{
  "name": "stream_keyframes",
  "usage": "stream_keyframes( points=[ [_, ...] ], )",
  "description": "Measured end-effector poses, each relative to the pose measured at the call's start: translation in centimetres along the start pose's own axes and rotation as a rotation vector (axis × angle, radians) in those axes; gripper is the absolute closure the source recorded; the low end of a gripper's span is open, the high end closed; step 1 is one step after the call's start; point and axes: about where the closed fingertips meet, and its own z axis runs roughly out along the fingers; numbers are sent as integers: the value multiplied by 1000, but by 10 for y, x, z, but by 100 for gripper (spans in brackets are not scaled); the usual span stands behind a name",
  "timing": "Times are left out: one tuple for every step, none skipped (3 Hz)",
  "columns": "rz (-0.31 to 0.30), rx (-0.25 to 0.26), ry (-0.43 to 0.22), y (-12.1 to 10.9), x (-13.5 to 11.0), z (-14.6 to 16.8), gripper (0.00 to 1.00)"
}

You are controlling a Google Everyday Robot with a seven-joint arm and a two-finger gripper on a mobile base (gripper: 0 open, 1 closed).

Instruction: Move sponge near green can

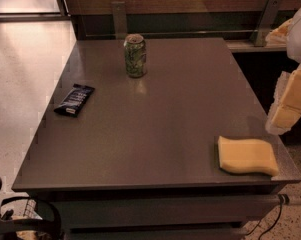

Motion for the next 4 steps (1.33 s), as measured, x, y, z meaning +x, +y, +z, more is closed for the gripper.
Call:
stream_keyframes(
  points=[
    [0, 0, 0, 0, 0, 0, 0],
    [13, -15, -46, 2, 7, -4, 0],
    [48, -26, -139, 1, 34, -1, 0],
    [67, -23, -296, 18, 59, -3, 0]
  ],
)
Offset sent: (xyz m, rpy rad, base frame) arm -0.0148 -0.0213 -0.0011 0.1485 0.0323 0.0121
